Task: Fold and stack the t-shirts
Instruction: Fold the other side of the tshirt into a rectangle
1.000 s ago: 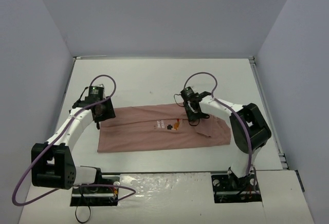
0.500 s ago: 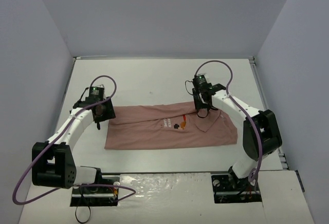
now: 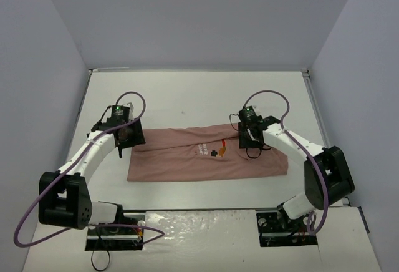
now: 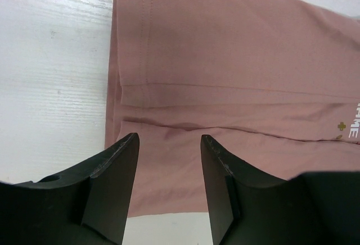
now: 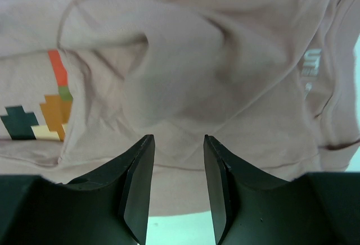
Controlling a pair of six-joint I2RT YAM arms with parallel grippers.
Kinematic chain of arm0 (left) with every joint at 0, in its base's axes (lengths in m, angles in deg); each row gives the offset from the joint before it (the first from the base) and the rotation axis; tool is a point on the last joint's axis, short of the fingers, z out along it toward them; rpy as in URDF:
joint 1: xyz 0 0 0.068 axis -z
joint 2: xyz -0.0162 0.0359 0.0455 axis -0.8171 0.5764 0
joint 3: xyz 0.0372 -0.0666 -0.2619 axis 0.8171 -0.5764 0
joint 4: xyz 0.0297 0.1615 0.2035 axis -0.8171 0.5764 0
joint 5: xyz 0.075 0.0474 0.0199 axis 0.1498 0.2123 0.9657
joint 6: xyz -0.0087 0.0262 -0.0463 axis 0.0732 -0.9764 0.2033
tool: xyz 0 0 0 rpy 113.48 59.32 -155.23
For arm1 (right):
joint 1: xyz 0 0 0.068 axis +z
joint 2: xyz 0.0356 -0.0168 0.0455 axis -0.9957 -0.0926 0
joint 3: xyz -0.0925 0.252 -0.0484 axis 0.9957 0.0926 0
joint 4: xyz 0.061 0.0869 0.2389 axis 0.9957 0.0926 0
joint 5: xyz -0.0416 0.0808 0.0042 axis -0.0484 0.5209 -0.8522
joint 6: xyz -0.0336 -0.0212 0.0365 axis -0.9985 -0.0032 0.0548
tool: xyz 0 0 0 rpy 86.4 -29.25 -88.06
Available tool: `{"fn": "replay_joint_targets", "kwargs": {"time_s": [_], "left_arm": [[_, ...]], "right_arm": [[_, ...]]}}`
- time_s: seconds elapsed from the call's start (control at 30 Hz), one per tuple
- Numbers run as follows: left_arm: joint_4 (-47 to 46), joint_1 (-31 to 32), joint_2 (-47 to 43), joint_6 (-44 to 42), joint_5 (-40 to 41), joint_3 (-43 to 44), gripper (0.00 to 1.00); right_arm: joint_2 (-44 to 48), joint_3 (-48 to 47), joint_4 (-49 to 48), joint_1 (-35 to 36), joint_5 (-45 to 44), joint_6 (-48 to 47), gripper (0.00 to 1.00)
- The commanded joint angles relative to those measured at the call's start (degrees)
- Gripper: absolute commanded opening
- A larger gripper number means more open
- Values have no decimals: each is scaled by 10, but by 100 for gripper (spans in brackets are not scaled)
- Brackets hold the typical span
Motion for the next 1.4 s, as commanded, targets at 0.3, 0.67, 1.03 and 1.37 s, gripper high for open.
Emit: {"fn": "replay_joint_targets", "kwargs": {"time_s": [0.3, 0.67, 1.03, 1.37], "left_arm": [[-37, 2, 7, -10, -20, 10, 45], [-36, 5, 4, -11, -20, 7, 45], [-36, 5, 6, -12, -24, 11, 45], [-36, 15, -10, -7, -45, 26, 45]], "right_arm": [[7, 40, 7, 10, 34, 73, 42], [-9, 53, 11, 4, 4, 92, 41], [-38, 43, 10, -2, -21, 81, 33], [-11, -3, 25, -2, -40, 60, 0]]}}
